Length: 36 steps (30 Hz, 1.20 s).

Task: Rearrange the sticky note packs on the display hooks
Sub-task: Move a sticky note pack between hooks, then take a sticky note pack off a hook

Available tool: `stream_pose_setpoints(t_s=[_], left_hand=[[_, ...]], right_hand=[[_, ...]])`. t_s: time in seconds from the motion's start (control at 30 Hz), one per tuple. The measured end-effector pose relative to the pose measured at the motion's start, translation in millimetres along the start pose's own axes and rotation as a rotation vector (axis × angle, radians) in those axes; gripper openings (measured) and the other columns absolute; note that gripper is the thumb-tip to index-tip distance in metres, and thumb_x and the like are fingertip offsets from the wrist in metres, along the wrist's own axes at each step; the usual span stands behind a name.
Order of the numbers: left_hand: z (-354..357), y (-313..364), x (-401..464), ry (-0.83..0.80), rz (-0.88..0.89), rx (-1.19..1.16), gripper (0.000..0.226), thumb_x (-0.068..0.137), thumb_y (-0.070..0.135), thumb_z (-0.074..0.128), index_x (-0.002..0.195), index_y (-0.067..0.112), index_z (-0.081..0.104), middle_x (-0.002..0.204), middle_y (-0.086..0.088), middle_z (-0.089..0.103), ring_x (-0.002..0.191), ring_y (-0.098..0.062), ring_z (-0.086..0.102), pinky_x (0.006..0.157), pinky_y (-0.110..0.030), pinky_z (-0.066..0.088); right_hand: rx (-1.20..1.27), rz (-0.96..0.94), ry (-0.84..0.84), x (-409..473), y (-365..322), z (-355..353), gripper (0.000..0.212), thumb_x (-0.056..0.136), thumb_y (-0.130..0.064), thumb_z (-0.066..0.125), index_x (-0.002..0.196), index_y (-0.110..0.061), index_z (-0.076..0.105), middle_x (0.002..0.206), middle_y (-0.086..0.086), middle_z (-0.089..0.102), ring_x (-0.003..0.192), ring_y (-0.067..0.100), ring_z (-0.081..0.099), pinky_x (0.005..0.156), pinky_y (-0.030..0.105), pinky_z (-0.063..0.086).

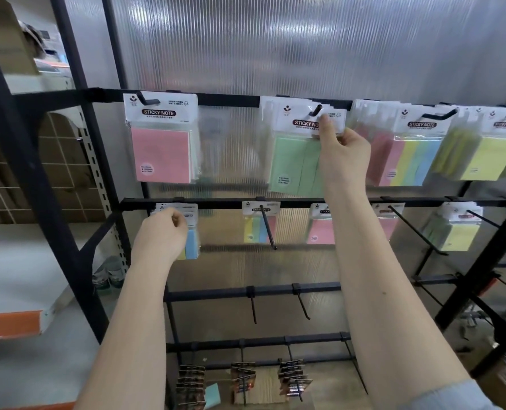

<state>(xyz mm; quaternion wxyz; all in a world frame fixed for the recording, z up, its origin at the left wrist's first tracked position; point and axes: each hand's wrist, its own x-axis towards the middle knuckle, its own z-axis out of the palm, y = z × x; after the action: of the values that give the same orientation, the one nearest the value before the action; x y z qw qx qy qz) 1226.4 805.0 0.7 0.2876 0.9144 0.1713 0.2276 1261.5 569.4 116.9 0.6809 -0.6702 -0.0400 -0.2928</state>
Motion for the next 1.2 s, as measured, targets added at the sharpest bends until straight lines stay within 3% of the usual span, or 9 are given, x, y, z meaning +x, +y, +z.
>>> stream_pose_setpoints(t_s=[0.07, 0.17, 0.27, 0.47, 0.7, 0.9, 1.07, 1.2], left_hand=[[1, 1, 2, -0.005, 0.008, -0.007, 0.02, 0.097, 0.02, 0.042, 0.109, 0.019, 0.058, 0.073, 0.013, 0.048, 0.063, -0.006, 0.047, 0.051, -0.024, 0.039], [3, 1, 5, -0.008, 0.021, -0.031, 0.019, 0.097, 0.019, 0.042, 0.107, 0.018, 0.059, 0.073, 0.013, 0.049, 0.062, -0.007, 0.048, 0.055, -0.026, 0.041], [3, 1, 8, -0.006, 0.024, -0.052, 0.017, 0.097, 0.021, 0.043, 0.104, 0.019, 0.058, 0.075, 0.012, 0.051, 0.062, -0.006, 0.049, 0.057, -0.026, 0.042], [3, 1, 15, 0.0, 0.031, -0.064, 0.017, 0.096, 0.022, 0.044, 0.102, 0.02, 0.059, 0.085, 0.007, 0.057, 0.064, -0.007, 0.051, 0.054, -0.024, 0.04], [3, -3, 14, -0.011, 0.01, -0.062, 0.014, 0.097, 0.023, 0.044, 0.103, 0.023, 0.057, 0.097, 0.004, 0.057, 0.067, -0.004, 0.048, 0.046, -0.017, 0.031], [7, -5, 11, -0.027, 0.009, -0.078, 0.016, 0.097, 0.023, 0.045, 0.109, 0.023, 0.055, 0.098, 0.006, 0.053, 0.067, -0.003, 0.046, 0.047, -0.018, 0.034], [6, -5, 10, -0.021, 0.005, -0.078, 0.018, 0.098, 0.024, 0.043, 0.111, 0.023, 0.056, 0.096, 0.006, 0.053, 0.062, -0.005, 0.049, 0.047, -0.021, 0.037], [7, -8, 10, -0.006, 0.017, -0.078, 0.019, 0.097, 0.023, 0.045, 0.111, 0.022, 0.058, 0.093, 0.009, 0.051, 0.065, 0.001, 0.044, 0.05, -0.019, 0.032]], right_hand=[[-0.026, 0.003, 0.028, 4, 2, 5, 0.048, 0.092, -0.04, 0.058, 0.058, -0.015, 0.035, 0.046, -0.01, 0.023, 0.039, 0.006, 0.019, 0.046, 0.02, 0.02], [-0.064, 0.009, 0.077, 11, 2, 14, 0.041, 0.091, -0.04, 0.059, 0.064, -0.012, 0.048, 0.049, -0.009, 0.032, 0.035, 0.005, 0.027, 0.045, 0.019, 0.024], [-0.053, -0.009, 0.123, 15, 4, 20, 0.044, 0.09, -0.035, 0.061, 0.057, -0.019, 0.036, 0.05, -0.01, 0.033, 0.035, 0.004, 0.031, 0.038, 0.013, 0.025], [0.053, -0.013, 0.177, 19, 13, 23, 0.022, 0.085, -0.038, 0.067, 0.086, -0.022, 0.052, 0.069, -0.011, 0.047, 0.061, 0.004, 0.043, 0.055, 0.008, 0.037], [0.102, -0.036, 0.186, 19, 19, 25, 0.02, 0.086, -0.037, 0.067, 0.085, -0.023, 0.053, 0.07, -0.012, 0.048, 0.061, 0.002, 0.043, 0.058, 0.009, 0.037], [0.104, -0.056, 0.218, 20, 21, 21, 0.013, 0.089, -0.03, 0.064, 0.086, -0.02, 0.056, 0.074, -0.015, 0.053, 0.066, -0.002, 0.048, 0.065, 0.007, 0.041], [0.08, -0.083, 0.241, 18, 22, 18, 0.008, 0.091, -0.028, 0.062, 0.088, -0.023, 0.057, 0.083, -0.013, 0.059, 0.079, 0.001, 0.055, 0.076, 0.013, 0.045], [0.071, -0.045, 0.289, 10, 40, 10, 0.009, 0.092, -0.031, 0.06, 0.094, -0.023, 0.058, 0.087, -0.013, 0.061, 0.081, 0.0, 0.057, 0.076, 0.013, 0.047]])
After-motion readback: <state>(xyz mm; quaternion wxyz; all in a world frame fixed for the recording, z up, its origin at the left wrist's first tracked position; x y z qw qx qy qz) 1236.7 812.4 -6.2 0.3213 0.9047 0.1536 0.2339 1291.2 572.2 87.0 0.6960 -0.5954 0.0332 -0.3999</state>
